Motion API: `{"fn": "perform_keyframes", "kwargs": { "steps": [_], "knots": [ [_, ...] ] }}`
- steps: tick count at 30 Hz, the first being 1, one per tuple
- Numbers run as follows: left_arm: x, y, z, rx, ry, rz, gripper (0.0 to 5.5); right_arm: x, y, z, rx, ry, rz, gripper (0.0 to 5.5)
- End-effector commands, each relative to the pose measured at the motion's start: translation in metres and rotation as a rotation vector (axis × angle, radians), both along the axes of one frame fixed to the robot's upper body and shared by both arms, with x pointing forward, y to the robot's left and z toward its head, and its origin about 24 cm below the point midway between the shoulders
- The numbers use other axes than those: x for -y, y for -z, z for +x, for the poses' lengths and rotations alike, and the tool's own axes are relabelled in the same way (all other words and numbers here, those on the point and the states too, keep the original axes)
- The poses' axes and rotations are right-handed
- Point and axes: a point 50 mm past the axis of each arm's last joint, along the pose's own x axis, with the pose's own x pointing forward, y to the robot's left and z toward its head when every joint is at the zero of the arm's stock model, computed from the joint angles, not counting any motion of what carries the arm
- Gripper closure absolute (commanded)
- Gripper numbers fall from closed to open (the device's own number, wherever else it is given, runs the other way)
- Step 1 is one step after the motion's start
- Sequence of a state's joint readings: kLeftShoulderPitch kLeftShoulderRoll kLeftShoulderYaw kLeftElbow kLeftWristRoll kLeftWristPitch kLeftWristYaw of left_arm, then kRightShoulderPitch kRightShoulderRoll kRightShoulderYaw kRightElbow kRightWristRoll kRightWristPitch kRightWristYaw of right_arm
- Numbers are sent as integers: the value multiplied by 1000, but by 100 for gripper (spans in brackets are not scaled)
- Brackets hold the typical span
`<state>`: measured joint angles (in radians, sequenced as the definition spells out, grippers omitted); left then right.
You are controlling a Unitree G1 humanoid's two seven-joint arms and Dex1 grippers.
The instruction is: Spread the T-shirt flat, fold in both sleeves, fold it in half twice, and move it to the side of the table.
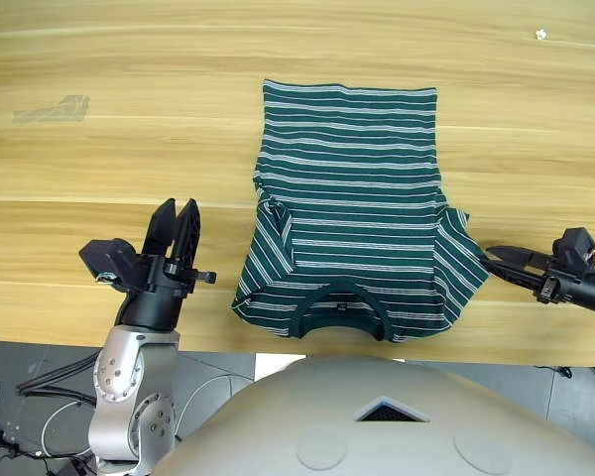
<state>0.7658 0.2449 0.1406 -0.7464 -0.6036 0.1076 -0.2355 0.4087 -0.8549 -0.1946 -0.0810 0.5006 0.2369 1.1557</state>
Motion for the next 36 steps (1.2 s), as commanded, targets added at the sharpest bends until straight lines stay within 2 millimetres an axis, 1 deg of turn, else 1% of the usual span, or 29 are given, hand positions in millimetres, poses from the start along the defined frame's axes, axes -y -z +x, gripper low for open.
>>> {"fn": "perform_keyframes", "kwargs": {
  "steps": [1,4,7,10,13,18,21,25,28,32,36],
  "knots": [
    [1,1,-2,-16,4,-5,398,-2,-6,1,-16,-10,-30,417],
    [3,4,-3,-30,13,-6,398,-1,-3,-4,-40,-20,-64,417],
    [3,7,-3,-46,3,-19,398,4,0,-7,-57,-11,-89,417],
    [6,11,-6,-69,12,-31,398,11,3,-7,-59,14,-100,417],
    [10,13,-5,-81,29,-47,398,21,3,-5,-42,45,-100,417],
    [13,14,-4,-89,48,-53,398,31,4,-2,-16,75,-95,417],
    [16,13,-4,-82,70,-58,398,35,11,-3,-22,76,-113,417],
    [16,15,-4,-89,74,-56,398,36,25,-10,-58,52,-117,417],
    [16,16,-5,-96,68,-56,398,41,35,-14,-72,55,-102,417],
    [17,18,-6,-99,72,-56,398,47,45,-16,-75,55,-104,417],
    [19,20,-6,-107,76,-60,398,47,50,-17,-83,30,-86,417]
  ]
}}
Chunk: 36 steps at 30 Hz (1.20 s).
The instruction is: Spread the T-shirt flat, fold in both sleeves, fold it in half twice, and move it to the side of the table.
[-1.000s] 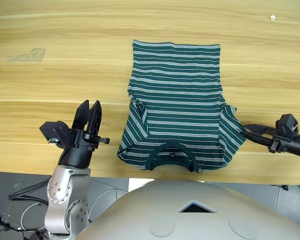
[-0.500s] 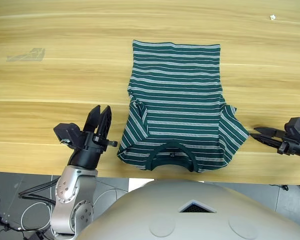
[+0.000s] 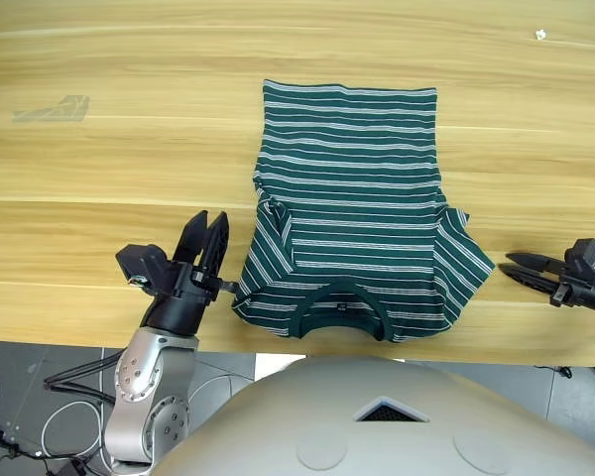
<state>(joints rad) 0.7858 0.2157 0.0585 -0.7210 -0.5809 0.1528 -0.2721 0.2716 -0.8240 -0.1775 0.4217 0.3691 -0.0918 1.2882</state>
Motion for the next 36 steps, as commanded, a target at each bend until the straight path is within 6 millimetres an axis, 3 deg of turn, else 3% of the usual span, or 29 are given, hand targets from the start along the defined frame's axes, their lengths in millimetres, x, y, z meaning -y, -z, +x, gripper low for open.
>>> {"fn": "perform_keyframes", "kwargs": {
  "steps": [1,10,16,23,27,36],
  "knots": [
    [2,4,-2,-23,5,9,398,-3,16,-11,-85,-25,8,417],
    [1,8,-2,-35,3,15,398,6,10,-10,-66,83,217,417],
    [4,9,1,-39,16,21,398,8,20,-14,-119,80,187,417],
    [10,14,2,-51,44,34,398,-13,22,-8,-127,-16,211,417],
    [10,15,0,-58,39,32,398,-26,9,0,-102,-4,339,417],
    [12,19,-2,-74,37,23,398,-34,8,-4,-137,5,330,417]
  ]
}}
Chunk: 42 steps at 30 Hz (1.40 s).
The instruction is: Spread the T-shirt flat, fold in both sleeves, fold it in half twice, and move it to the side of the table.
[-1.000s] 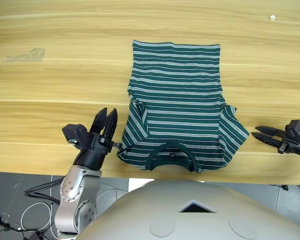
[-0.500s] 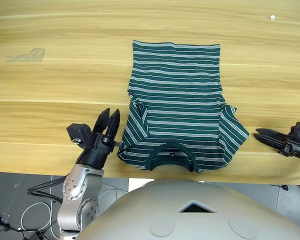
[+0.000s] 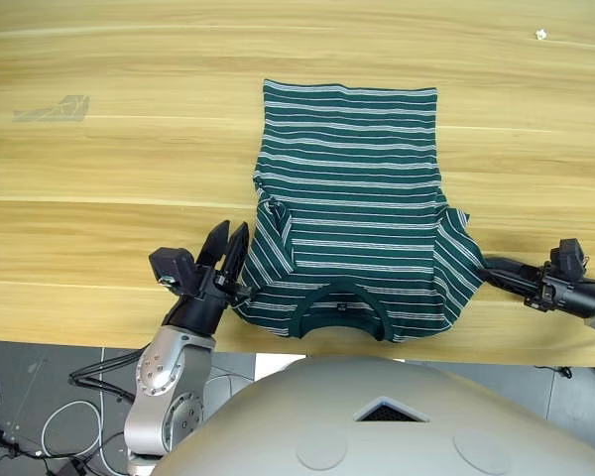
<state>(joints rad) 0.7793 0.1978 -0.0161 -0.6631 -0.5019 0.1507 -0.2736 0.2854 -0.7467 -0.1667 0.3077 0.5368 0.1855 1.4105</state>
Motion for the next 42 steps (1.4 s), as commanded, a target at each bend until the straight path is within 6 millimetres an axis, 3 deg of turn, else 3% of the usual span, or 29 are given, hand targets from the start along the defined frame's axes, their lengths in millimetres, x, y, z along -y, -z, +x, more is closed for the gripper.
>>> {"fn": "perform_keyframes", "kwargs": {
  "steps": [1,10,18,27,34,42],
  "knots": [
    [0,3,-2,-14,3,15,398,-4,1,-1,-8,-9,-31,417],
    [1,4,-2,-18,1,10,394,-7,0,-1,-5,-17,-55,546],
    [3,6,-1,-21,5,8,394,-14,-14,10,71,-28,6,546],
    [3,7,2,-19,18,15,394,-47,-34,16,181,-166,48,546],
    [9,8,3,-21,31,9,394,-78,-24,15,238,-303,-103,546],
    [8,12,2,-34,26,12,394,-87,-24,12,273,-333,-116,546]
  ]
}}
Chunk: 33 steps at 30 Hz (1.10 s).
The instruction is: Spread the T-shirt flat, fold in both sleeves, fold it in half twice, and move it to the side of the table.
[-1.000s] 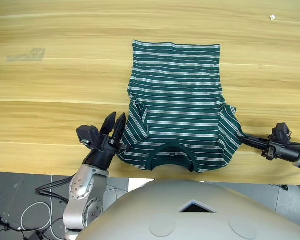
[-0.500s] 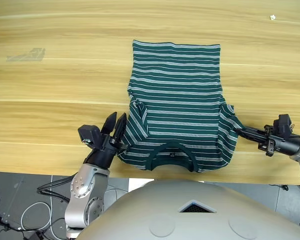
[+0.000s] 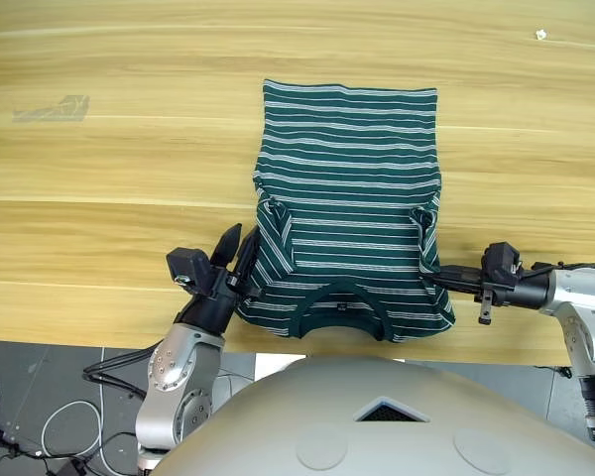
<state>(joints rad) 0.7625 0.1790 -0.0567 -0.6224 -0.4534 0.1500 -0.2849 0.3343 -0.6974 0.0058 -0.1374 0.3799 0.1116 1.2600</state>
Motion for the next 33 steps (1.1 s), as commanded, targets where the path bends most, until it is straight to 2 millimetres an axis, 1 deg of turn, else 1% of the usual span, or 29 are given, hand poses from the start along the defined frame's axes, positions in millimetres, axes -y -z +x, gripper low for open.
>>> {"fn": "perform_keyframes", "kwargs": {
  "steps": [1,2,8,10,11,12,13,16,17,19,21,22,23,24,25,26,27,28,29,31,33],
  "knots": [
    [0,3,0,-10,-2,11,394,-4,-3,0,23,-11,-2,546],
    [0,4,0,-11,-1,12,394,-4,-2,-1,20,-13,2,546],
    [1,5,-1,-18,7,11,394,-4,-7,0,10,-9,55,433],
    [1,6,-1,-20,8,12,394,-5,-7,-3,-3,-29,54,403],
    [1,6,-1,-21,8,13,394,-6,-7,-4,-8,-40,54,377],
    [1,6,-1,-22,9,17,394,-7,-8,-5,-17,-45,68,367],
    [0,6,-1,-21,12,22,394,-8,-8,-6,-24,-51,75,345],
    [-9,1,1,0,17,72,394,-5,-10,-7,-30,-63,67,288],
    [-17,-5,4,27,15,102,394,-1,-12,-2,0,-30,65,262],
    [-38,-22,13,110,41,223,394,1,-18,6,111,35,48,227],
    [-51,-38,17,189,133,392,394,-10,-25,7,224,27,23,194],
    [-59,-40,16,213,186,543,394,-12,-28,12,324,53,-18,174],
    [-68,-39,17,238,236,741,394,-11,-30,17,435,85,-82,159],
    [-79,-34,16,246,325,970,394,-9,-32,21,566,87,-167,135],
    [-91,-29,14,254,430,1203,394,-7,-38,24,703,95,-218,123],
    [-101,-25,12,262,515,1359,394,-5,-44,24,811,95,-251,98],
    [-107,-21,9,271,598,1455,394,0,-48,25,958,66,-321,98],
    [-110,-18,5,287,675,1530,394,4,-47,24,1048,14,-381,98],
    [-107,-14,-3,299,763,1559,394,11,-40,21,1102,-69,-449,98],
    [-100,-3,-17,324,922,1579,394,25,-25,10,1114,-224,-539,98],
    [-96,9,-30,339,1049,1569,394,35,-18,-3,1113,-358,-576,98]
  ]
}}
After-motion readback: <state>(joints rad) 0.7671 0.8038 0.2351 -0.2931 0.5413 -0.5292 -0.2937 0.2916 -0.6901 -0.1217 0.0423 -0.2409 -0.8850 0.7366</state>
